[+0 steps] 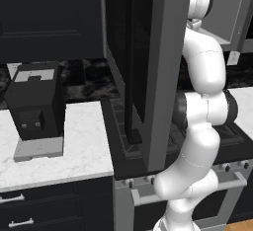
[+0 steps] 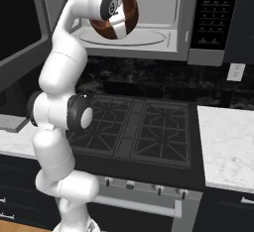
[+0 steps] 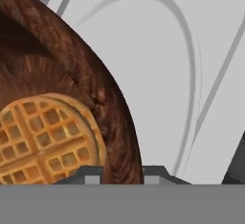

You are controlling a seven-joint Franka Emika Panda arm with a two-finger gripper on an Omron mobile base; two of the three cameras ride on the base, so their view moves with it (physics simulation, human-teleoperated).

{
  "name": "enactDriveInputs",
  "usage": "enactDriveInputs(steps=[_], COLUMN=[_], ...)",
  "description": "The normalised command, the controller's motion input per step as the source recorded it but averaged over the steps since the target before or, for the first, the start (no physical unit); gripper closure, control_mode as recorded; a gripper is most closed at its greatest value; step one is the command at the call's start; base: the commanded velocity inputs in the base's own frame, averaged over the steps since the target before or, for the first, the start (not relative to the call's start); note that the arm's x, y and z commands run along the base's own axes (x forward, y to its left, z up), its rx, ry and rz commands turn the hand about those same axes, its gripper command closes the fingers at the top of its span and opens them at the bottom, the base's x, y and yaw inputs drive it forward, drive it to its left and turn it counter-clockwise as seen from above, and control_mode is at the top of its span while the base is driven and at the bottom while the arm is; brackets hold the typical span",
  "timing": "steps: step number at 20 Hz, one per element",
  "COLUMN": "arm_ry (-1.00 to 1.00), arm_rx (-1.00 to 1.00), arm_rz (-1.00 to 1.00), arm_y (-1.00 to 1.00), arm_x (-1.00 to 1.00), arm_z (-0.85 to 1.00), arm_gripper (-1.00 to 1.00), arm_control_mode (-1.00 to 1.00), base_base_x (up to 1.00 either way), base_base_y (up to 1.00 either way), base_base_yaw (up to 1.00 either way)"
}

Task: Open the microwave, place the bowl with waffle inside the microwave, then close the microwave door and turn it on.

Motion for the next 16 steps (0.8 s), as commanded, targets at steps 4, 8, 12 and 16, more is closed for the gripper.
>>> enactDriveInputs(steps=[4, 8, 12, 16], arm_ry=[0.0, 0.0, 0.0, 0.0], arm_rx=[0.0, 0.0, 0.0, 0.0], arm_rz=[0.0, 0.0, 0.0, 0.0], arm_y=[0.0, 0.0, 0.0, 0.0], arm_x=[-0.01, 0.0, 0.0, 0.0], arm_z=[-0.35, -0.01, 0.0, 0.0], arm_gripper=[1.0, -1.0, -1.0, -1.0], arm_control_mode=[-1.0, -1.0, -1.0, -1.0], base_base_x=[0.0, 0.0, 0.0, 0.0], base_base_y=[0.0, 0.0, 0.0, 0.0], base_base_yaw=[0.0, 0.0, 0.0, 0.0])
